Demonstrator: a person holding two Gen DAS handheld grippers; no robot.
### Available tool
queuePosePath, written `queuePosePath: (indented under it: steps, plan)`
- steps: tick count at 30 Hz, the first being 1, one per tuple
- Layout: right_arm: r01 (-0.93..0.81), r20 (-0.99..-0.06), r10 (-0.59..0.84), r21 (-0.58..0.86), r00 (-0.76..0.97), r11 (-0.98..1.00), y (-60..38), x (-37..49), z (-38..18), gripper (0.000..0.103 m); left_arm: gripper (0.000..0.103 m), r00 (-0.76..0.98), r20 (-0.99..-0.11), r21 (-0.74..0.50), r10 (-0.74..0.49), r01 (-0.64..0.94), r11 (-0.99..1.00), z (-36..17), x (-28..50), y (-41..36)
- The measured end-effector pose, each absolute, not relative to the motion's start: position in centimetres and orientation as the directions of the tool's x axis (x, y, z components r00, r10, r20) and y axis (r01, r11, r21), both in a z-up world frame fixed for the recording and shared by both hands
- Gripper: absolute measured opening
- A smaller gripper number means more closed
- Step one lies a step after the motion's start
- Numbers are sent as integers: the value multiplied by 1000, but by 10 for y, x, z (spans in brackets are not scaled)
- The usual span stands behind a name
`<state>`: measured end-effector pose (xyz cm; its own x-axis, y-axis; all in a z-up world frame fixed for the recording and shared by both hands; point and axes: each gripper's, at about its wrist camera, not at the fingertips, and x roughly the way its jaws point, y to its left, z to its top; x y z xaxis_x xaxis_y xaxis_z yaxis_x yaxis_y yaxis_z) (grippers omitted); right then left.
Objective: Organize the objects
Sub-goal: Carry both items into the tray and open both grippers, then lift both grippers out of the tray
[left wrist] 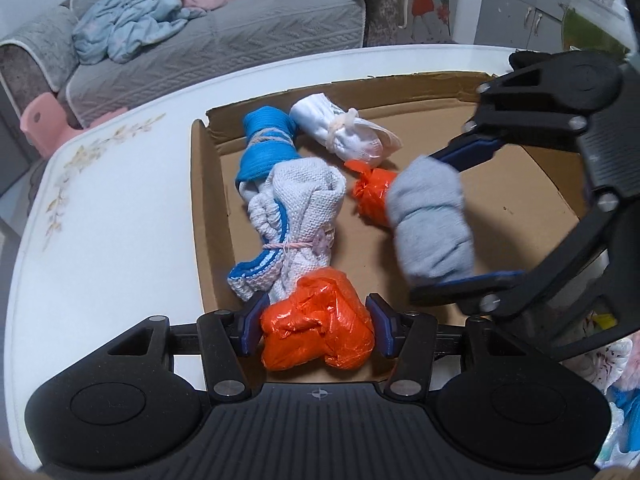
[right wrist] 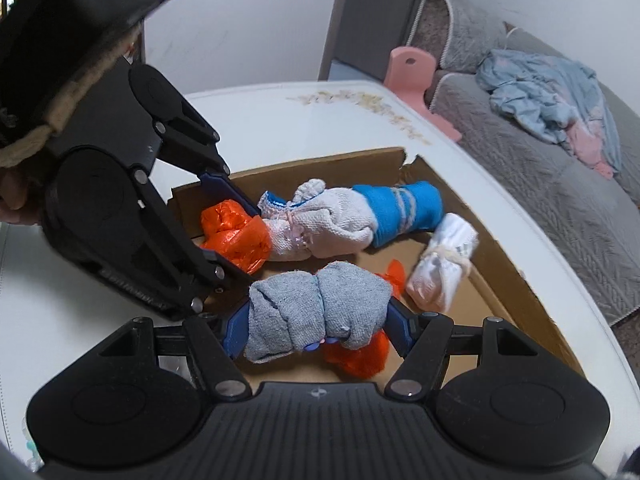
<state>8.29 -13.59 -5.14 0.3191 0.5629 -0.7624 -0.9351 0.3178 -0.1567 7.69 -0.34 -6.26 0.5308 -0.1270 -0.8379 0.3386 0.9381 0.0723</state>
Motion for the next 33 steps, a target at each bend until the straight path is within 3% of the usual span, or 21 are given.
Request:
queuePosePath:
  steps: [7,20,23,26,33]
  plan:
    - [-951,-789,544,-165,287,262,-126,84,-60,66,60,568,-815,151,-109,391,908,-68,69,-7]
    - [-957,-805,525,-176,276,232,-123,83,-60,71,63,560,-820,126,-118,378,917,-67,70,-6]
    - [-958,-810,521,-171,269,229,-124,83,-59,72,68,556,-824,134,-111,382,914,-65,69,-7]
    - [-960,-818,512,-172,263,219,-125,83,-57,73,78,567,-820,171,-80,375,911,-62,67,-10]
    - [-961,-828,496,-175,260,213,-124,84,-55,75,80,549,-833,178,-66,379,908,-59,69,-14]
